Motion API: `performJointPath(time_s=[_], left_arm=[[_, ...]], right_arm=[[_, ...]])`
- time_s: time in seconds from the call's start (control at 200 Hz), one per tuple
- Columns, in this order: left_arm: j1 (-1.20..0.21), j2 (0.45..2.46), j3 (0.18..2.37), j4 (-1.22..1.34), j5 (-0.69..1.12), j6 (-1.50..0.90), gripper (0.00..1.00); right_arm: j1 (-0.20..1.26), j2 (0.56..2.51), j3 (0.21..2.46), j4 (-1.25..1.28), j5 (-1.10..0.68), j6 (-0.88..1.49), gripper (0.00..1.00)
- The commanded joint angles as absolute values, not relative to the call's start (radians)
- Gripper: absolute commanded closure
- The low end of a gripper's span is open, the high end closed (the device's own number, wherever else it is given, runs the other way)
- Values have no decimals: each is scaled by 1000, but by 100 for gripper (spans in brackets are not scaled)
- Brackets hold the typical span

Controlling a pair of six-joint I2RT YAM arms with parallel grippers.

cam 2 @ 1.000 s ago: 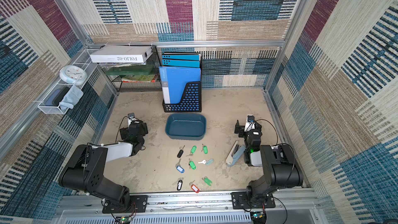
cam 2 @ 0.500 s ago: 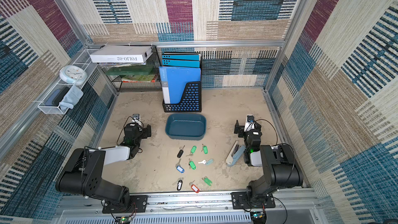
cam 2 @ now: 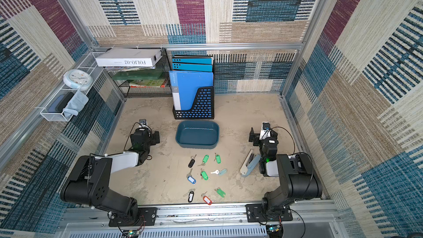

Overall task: Take the keys out of the storage box
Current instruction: Reset both arms

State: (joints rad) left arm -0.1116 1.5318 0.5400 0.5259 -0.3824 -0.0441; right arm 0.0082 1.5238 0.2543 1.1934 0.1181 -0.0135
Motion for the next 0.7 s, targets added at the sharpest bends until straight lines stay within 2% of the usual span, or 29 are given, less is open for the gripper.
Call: performJointPath(time_s=[0.0, 0.05, 0.225, 0.696], left_arm=[[-64, 1515, 512, 566, -229, -14, 0], [-8, 1502, 506, 562, -71, 0, 0], [27, 1508, 508, 566, 32, 6, 0], [25, 1506, 515, 548, 20, 2, 0]], right_arm=[[9, 1519, 255, 1206, 113, -8, 1], [9, 1519, 255, 1206, 112, -8, 1], [9, 1519, 255, 1206, 112, -8, 1], [8, 1519, 255, 1206, 112, -8, 1]])
